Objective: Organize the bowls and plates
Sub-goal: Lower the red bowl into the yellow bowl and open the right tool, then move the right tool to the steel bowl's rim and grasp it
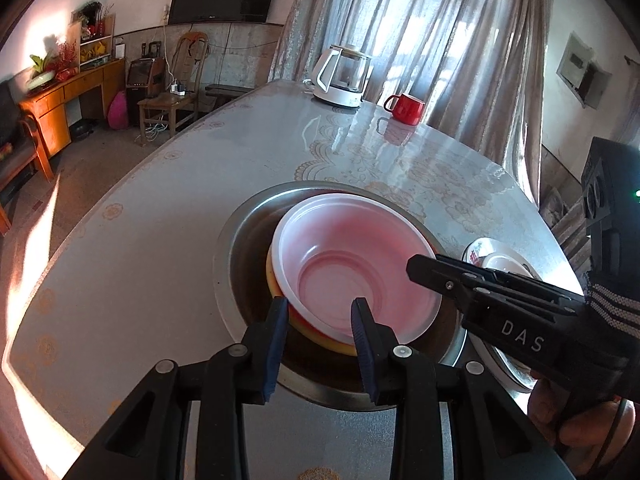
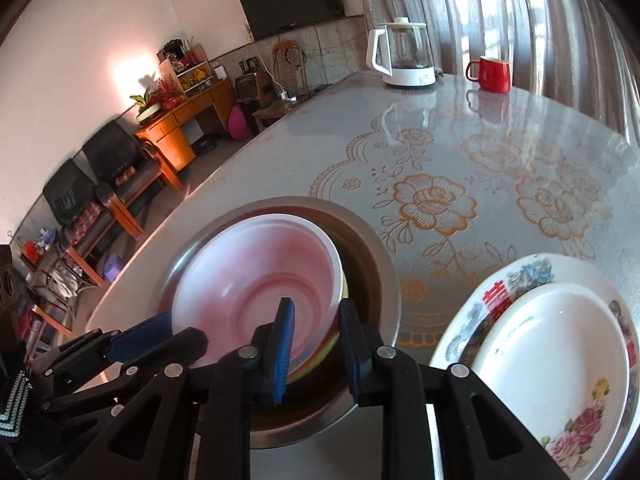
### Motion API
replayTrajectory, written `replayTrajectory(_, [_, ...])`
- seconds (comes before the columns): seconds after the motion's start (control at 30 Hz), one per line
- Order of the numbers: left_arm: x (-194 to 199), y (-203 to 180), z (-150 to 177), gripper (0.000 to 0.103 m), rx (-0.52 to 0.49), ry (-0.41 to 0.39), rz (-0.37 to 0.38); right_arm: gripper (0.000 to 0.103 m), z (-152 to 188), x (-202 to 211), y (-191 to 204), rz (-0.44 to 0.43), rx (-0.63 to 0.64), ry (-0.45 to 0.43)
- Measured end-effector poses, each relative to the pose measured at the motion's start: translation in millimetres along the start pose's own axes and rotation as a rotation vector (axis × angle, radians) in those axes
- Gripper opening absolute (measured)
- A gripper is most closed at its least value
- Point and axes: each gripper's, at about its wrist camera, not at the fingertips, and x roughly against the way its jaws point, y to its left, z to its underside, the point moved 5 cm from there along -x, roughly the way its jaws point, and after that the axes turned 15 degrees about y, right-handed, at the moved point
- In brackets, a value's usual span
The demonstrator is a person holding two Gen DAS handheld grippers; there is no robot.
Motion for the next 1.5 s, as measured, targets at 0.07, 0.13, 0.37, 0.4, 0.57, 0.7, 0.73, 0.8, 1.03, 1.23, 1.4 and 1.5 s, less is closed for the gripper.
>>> replayTrajectory(0.07, [0.6, 0.8, -0.2, 0.033, 0.005, 0.001, 0.006, 0.023, -0.8, 2.7, -2.5, 0.004, -0.007, -0.007])
replayTrajectory(0.13, [1.4, 2.3, -0.4, 0.033, 0.011, 0.002, 0.008, 0.023, -1.7, 3.3, -5.3, -0.002, -0.016, -0.010])
replayTrajectory(0.37, [4.5, 3.5, 1.1, 0.034, 0.018, -0.007, -0.011, 0.020, 2.1, 0.6, -0.7, -0.007, 0.002, -0.006])
replayTrajectory(0.4, [5.0, 3.8, 1.3, 0.034, 0.019, -0.009, -0.014, 0.019, 2.5, 0.3, 0.3, -0.006, 0.007, -0.005])
replayTrajectory(0.57, [8.6, 5.8, 2.9, 0.034, 0.019, -0.020, -0.035, 0.019, 5.2, -0.6, 3.8, -0.001, 0.016, -0.006])
replayTrajectory(0.7, [11.3, 7.1, 4.5, 0.034, 0.018, -0.027, -0.047, 0.019, 5.4, -1.2, 3.9, -0.014, 0.009, -0.002])
replayTrajectory(0.73, [12.1, 7.1, 4.9, 0.034, 0.017, -0.029, -0.051, 0.019, 5.6, -0.8, 3.9, -0.018, 0.007, -0.001])
replayTrajectory(0.8, [13.5, 8.0, 6.3, 0.034, 0.015, -0.033, -0.056, 0.019, 5.0, -0.4, 2.5, -0.022, 0.001, 0.001])
replayTrajectory(1.03, [17.9, 9.7, 8.7, 0.035, 0.017, -0.044, -0.068, 0.025, 8.2, 11.0, 0.5, -0.062, -0.028, -0.021])
replayTrajectory(1.23, [20.9, 12.4, 11.2, 0.035, 0.024, -0.048, -0.072, 0.025, 11.5, 21.9, -1.1, -0.059, -0.029, -0.053])
replayTrajectory(1.4, [22.4, 13.7, 14.1, 0.035, 0.031, -0.048, -0.078, 0.019, 15.8, 20.2, -0.9, -0.047, -0.025, -0.053])
replayTrajectory(1.5, [23.0, 15.2, 15.2, 0.036, 0.035, -0.047, -0.082, 0.015, 16.5, 18.9, 1.1, -0.041, -0.016, -0.052])
